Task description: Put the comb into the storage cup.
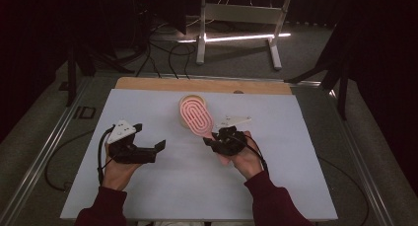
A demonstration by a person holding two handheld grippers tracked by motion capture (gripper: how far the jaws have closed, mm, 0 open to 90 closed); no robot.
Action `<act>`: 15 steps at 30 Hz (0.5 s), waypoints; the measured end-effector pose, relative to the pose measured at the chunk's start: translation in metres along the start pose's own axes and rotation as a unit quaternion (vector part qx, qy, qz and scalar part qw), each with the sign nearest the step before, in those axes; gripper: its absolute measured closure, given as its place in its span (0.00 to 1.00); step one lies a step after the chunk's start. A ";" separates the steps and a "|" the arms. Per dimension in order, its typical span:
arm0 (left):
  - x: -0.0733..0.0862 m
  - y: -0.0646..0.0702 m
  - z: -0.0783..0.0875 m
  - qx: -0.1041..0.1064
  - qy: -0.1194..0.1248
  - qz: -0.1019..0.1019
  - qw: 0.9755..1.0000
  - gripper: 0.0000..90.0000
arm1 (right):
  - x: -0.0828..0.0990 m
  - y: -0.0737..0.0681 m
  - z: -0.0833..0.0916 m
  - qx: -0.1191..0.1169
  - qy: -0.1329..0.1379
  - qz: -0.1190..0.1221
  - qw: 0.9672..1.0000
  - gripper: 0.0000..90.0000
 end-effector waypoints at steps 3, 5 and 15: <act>-0.003 0.005 -0.007 0.005 -0.007 -0.002 1.000 0.00 | 0.000 -0.003 -0.002 -0.003 0.004 0.000 1.000 0.78; -0.006 0.008 -0.012 0.006 -0.014 -0.008 1.000 0.00 | 0.000 -0.005 -0.003 -0.005 0.006 0.003 1.000 0.78; -0.016 0.019 -0.031 0.020 -0.024 -0.003 1.000 0.02 | -0.001 -0.013 -0.006 -0.016 0.022 0.004 1.000 0.78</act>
Point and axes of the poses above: each handheld gripper's, and its own axes: z roughly backward along the jaws, x roughly out of its underside, y roughly to its right, the point moved 2 cm from there along -z, roughly forward along the jaws, and after that the axes turned 9 degrees about -z, right-handed, at the moved point
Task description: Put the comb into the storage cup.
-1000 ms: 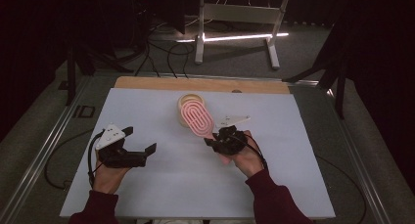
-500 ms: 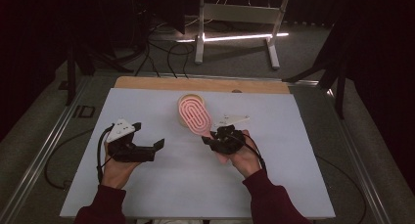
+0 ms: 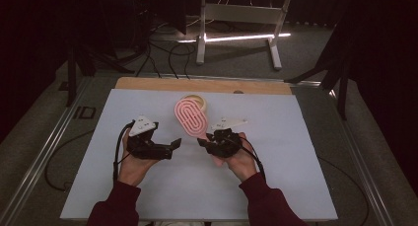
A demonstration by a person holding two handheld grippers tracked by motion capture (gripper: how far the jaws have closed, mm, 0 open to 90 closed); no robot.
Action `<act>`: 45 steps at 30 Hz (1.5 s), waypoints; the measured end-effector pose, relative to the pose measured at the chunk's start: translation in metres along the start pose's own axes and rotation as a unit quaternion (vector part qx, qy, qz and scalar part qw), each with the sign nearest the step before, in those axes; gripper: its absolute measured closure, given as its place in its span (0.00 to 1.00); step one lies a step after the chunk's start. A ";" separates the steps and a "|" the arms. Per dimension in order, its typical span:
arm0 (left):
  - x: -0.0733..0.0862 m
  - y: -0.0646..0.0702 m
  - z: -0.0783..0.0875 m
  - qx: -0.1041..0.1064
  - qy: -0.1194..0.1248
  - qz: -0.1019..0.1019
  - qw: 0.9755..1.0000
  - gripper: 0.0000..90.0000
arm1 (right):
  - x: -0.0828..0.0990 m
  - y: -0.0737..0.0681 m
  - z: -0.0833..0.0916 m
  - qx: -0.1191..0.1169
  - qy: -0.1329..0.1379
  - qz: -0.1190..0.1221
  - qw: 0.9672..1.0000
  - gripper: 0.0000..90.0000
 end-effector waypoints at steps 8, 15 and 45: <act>-0.008 0.006 -0.011 0.008 0.005 0.016 1.000 0.05 | 0.000 -0.008 -0.003 -0.012 0.007 0.007 1.000 0.78; -0.011 0.009 -0.019 0.016 0.008 0.030 0.999 0.09 | 0.000 -0.014 -0.004 -0.020 0.015 0.015 1.000 0.78; -0.022 0.006 -0.022 0.126 0.046 0.085 0.987 0.70 | -0.001 -0.025 -0.009 -0.043 0.023 0.061 0.997 0.78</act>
Point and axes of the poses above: each handheld gripper's, and its own axes: z roughly backward along the jaws, x roughly out of its underside, y roughly to its right, the point moved 2 cm from there along -z, roughly forward along the jaws, and after that the axes turned 9 degrees about -z, right-handed, at the moved point
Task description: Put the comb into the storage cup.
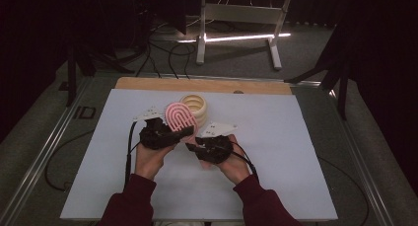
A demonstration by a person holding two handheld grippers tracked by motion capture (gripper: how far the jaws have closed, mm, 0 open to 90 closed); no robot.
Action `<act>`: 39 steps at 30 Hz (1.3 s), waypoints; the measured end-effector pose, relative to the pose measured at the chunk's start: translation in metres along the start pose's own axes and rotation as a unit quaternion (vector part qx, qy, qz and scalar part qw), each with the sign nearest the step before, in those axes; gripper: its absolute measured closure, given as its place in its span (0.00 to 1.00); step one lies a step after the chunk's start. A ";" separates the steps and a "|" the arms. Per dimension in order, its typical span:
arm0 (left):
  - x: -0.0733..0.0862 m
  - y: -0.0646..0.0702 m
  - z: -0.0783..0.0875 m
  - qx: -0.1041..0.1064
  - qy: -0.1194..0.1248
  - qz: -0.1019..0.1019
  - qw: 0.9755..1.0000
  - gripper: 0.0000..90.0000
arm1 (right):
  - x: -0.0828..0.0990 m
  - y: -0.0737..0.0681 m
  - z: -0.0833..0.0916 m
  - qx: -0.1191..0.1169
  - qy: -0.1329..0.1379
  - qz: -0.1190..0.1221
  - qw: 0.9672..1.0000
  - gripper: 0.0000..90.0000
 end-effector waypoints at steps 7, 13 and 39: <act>-0.005 0.005 0.000 -0.006 0.009 -0.008 1.000 0.71 | -0.002 0.001 0.002 -0.001 0.006 -0.006 1.000 0.77; -0.007 0.006 0.000 -0.015 0.016 -0.008 1.000 0.71 | 0.000 0.003 0.003 0.011 0.004 -0.004 1.000 0.68; -0.015 -0.002 0.010 -0.053 0.036 -0.004 0.998 0.71 | 0.031 0.030 0.038 0.082 0.031 -0.041 0.995 0.13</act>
Point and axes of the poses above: each handheld gripper's, and its own axes: z roughly backward along the jaws, x roughly out of its underside, y roughly to its right, the point moved 2 cm from there along -z, roughly forward along the jaws, and after that the axes turned 9 degrees about -z, right-handed, at the moved point
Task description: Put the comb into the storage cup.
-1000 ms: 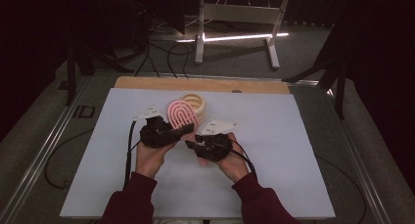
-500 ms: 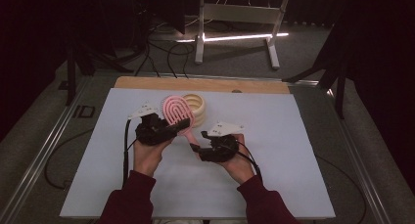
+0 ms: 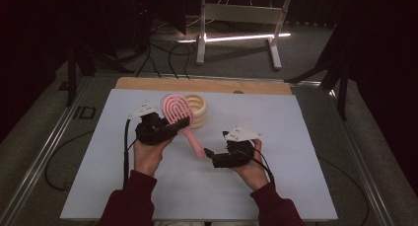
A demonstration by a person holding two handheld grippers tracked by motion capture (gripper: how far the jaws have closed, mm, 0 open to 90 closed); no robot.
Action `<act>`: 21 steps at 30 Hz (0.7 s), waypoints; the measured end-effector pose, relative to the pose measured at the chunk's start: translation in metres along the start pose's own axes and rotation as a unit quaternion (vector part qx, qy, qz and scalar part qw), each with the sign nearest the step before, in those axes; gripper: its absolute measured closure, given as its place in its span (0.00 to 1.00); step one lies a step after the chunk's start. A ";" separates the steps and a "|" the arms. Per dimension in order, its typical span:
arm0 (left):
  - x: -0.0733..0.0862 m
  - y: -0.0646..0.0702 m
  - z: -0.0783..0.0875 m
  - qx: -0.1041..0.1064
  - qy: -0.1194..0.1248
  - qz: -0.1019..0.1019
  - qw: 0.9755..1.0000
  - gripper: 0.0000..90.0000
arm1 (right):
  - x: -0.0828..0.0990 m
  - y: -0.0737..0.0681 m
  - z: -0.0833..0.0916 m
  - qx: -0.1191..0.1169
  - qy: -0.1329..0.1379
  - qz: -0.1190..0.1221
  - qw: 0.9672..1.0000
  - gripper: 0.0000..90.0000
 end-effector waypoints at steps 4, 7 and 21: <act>-0.004 -0.001 0.001 -0.006 0.004 0.001 1.000 0.71 | 0.006 0.007 0.011 0.001 0.014 -0.013 1.000 0.09; -0.006 -0.002 0.001 -0.007 0.004 -0.001 1.000 0.71 | 0.010 0.012 0.018 0.004 0.027 -0.019 0.999 0.09; -0.012 -0.004 0.002 -0.020 0.007 -0.002 1.000 0.71 | 0.031 0.022 0.038 0.010 0.055 -0.022 0.998 0.09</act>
Point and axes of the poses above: each handheld gripper's, and its own axes: z roughly backward along the jaws, x roughly out of its underside, y roughly to its right, the point moved 2 cm from there along -z, roughly forward along the jaws, and after that the axes turned 9 degrees about -z, right-handed, at the moved point
